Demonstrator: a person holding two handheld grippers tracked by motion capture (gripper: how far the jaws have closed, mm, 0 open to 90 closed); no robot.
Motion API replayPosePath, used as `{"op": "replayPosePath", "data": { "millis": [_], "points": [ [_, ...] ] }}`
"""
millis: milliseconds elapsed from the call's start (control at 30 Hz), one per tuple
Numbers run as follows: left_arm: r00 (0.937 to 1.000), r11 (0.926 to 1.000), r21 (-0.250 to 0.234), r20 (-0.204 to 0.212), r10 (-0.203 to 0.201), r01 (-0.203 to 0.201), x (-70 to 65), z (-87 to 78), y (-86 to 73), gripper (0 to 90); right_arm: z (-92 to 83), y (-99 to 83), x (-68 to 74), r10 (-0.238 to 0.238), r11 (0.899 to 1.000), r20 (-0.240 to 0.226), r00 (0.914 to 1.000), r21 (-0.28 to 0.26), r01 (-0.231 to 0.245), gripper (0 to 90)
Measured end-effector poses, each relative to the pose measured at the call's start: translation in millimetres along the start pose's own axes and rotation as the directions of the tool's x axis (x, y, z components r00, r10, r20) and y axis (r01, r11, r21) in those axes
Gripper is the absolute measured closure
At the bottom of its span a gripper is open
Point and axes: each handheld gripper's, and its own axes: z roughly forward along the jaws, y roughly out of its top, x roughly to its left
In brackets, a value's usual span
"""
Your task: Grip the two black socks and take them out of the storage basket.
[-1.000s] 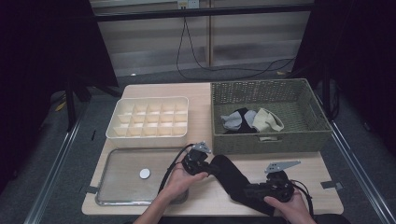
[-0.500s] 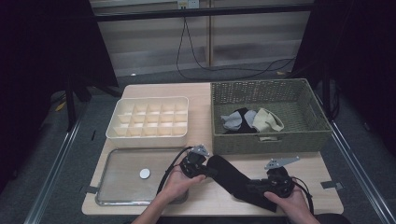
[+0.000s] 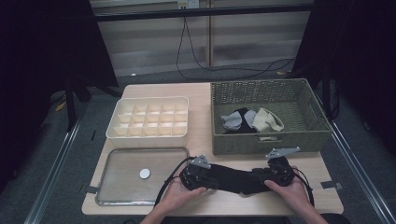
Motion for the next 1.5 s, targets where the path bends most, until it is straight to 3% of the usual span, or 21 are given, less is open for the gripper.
{"op": "replayPosePath", "data": {
  "millis": [33,133,167,200,333,467,567,700,800,900,1067,1100,1367,1500],
  "points": [
    [0.9998,0.9998,-0.016,0.017,-0.007,0.007,-1.9,1.1,-1.5,80.5,0.3,0.4,-1.0,-0.004,1.0,0.001,1.0,-0.003,0.004,69.2],
    [0.9998,0.9998,0.011,0.004,0.017,-0.017,-5.9,-1.1,-2.3,79.7,2.4,3.2,-2.4,-0.02,1.0,-0.003,0.9998,0.001,0.02,71.4],
    [0.9995,0.9999,0.0,0.028,0.014,-0.014,-6.5,-0.6,-3.3,79.6,3.5,4.8,-2.6,-0.026,1.0,-0.002,0.9997,0.004,0.026,72.0],
    [0.9996,0.9995,0.022,0.013,0.024,-0.024,-7.3,-2.3,-3.1,79.6,5.1,6.4,-2.6,-0.033,0.999,-0.001,0.9995,0.005,0.033,72.2],
    [0.9996,0.9993,0.026,0.009,0.026,-0.026,-7.6,-3.9,-3.9,79.6,11.0,12.2,-3.0,-0.045,0.999,-0.006,0.999,0.006,0.045,72.7],
    [1.0,1.0,-0.006,-0.007,-0.004,0.004,-3.3,-10.5,-5.3,78.8,12.0,17.2,-5.1,-0.031,1.0,-0.014,0.9994,-0.007,0.031,74.0],
    [0.9998,0.999,-0.04,-0.01,-0.019,0.018,-0.6,-19.2,-6.8,78.7,-3.8,17.9,-7.0,-0.022,0.998,-0.02,0.9996,-0.064,0.021,75.4],
    [0.9983,0.9965,-0.068,-0.03,-0.051,0.049,5.9,-26.2,-10.6,78.3,-18.5,7.6,-15.7,0.008,0.998,0.011,0.9999,-0.069,-0.007,73.3],
    [0.9982,0.9947,-0.096,-0.045,-0.04,0.035,7.4,-29.8,-9.5,76.5,-27.2,-0.5,-19.1,0.021,0.997,0.031,0.9993,-0.07,-0.019,72.2],
    [0.9977,0.9965,-0.078,-0.06,-0.033,0.028,10.0,-29.4,-9.2,74.9,-36.1,-6.8,-23.5,0.032,0.996,0.052,0.9981,-0.082,-0.028,70.9],
    [0.9961,0.9972,-0.044,-0.062,-0.063,0.061,15.4,-21.6,-12.9,69.7,-37.3,-10.2,-30.0,0.051,0.997,0.081,0.9954,-0.068,-0.045,68.3],
    [0.996,0.9963,-0.063,-0.062,-0.063,0.059,14.3,-20.0,-12.6,69.0,-36.4,-9.5,-29.6,0.052,0.997,0.086,0.995,-0.058,-0.047,68.8],
    [0.9949,0.9956,-0.063,-0.069,-0.074,0.069,19.5,-21.2,-12.7,66.5,-40.4,-16.4,-32.6,0.071,0.996,0.123,0.9899,-0.057,-0.064,67.7],
    [0.9944,0.9977,-0.053,-0.094,-0.048,0.043,16.0,-19.4,-11.5,66.6,-42.8,-20.6,-34.9,0.098,0.995,0.147,0.9843,-0.047,-0.092,66.5]
  ]
}}
